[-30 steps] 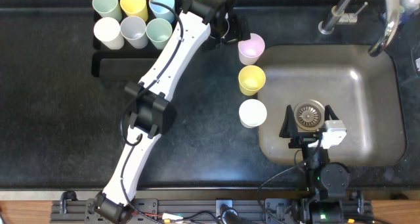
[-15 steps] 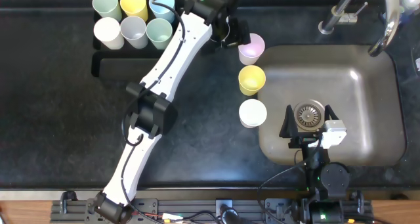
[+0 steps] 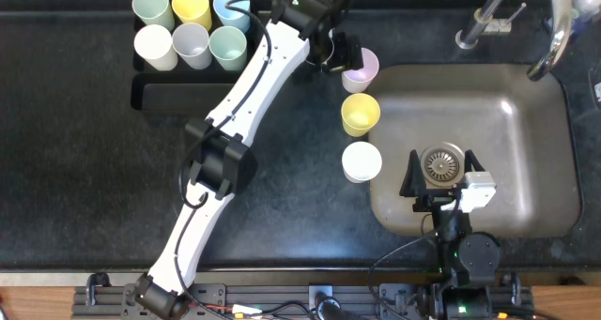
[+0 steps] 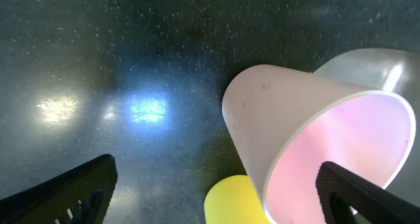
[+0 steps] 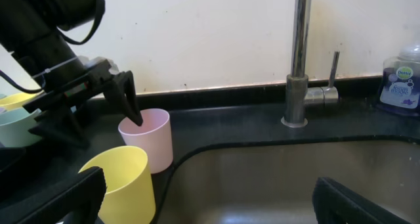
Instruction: Store Cups
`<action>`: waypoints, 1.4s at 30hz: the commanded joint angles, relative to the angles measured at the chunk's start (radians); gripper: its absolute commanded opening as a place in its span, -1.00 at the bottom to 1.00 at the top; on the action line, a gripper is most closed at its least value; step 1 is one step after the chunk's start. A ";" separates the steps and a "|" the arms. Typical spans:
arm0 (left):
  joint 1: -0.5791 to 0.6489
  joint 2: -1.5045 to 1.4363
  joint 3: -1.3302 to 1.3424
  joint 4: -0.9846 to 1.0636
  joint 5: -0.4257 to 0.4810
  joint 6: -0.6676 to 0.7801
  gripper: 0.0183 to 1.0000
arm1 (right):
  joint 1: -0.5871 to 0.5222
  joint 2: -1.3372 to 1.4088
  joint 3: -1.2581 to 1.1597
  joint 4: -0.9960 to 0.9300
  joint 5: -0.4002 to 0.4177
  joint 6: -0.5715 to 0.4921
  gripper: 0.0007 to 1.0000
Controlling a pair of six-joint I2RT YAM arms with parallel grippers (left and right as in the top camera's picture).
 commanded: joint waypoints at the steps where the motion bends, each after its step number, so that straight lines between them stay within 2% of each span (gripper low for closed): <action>1: -0.005 0.026 -0.006 0.003 0.009 -0.005 0.75 | 0.006 -0.008 -0.013 0.005 -0.004 -0.006 1.00; 2: -0.005 0.026 -0.006 0.005 0.007 -0.005 0.67 | 0.006 -0.008 -0.013 0.005 -0.004 -0.006 0.99; 6: -0.005 0.026 -0.006 0.012 -0.010 -0.005 -0.02 | 0.006 -0.008 -0.013 0.005 -0.004 -0.006 1.00; 9: -0.005 0.026 -0.006 0.013 -0.010 -0.005 -0.78 | 0.006 -0.008 -0.013 0.005 -0.004 -0.006 0.99; 10: -0.005 0.026 -0.006 0.014 -0.010 -0.005 -0.96 | 0.006 -0.008 -0.013 0.005 -0.004 -0.007 1.00; 18: 0.006 0.016 0.005 0.046 -0.021 -0.006 -0.96 | 0.006 -0.008 -0.013 0.005 -0.004 -0.006 1.00; 23: 0.056 -0.101 0.005 0.027 -0.046 -0.010 -0.96 | 0.006 -0.008 -0.013 0.005 -0.004 -0.006 1.00; 26: 0.105 -0.225 0.005 -0.018 -0.125 -0.020 -0.96 | 0.006 -0.008 -0.013 0.005 -0.004 -0.006 0.99; 32: 0.245 -0.519 -0.044 -0.172 -0.362 -0.055 -0.96 | 0.006 -0.008 -0.013 0.005 -0.004 -0.007 0.99; 35: 0.344 -0.670 -0.182 -0.208 -0.422 -0.054 -0.96 | 0.006 -0.008 -0.013 0.005 -0.004 -0.006 1.00; 42: 0.611 -0.977 -0.782 -0.076 -0.388 -0.053 -0.96 | 0.006 -0.008 -0.013 0.005 -0.004 -0.006 1.00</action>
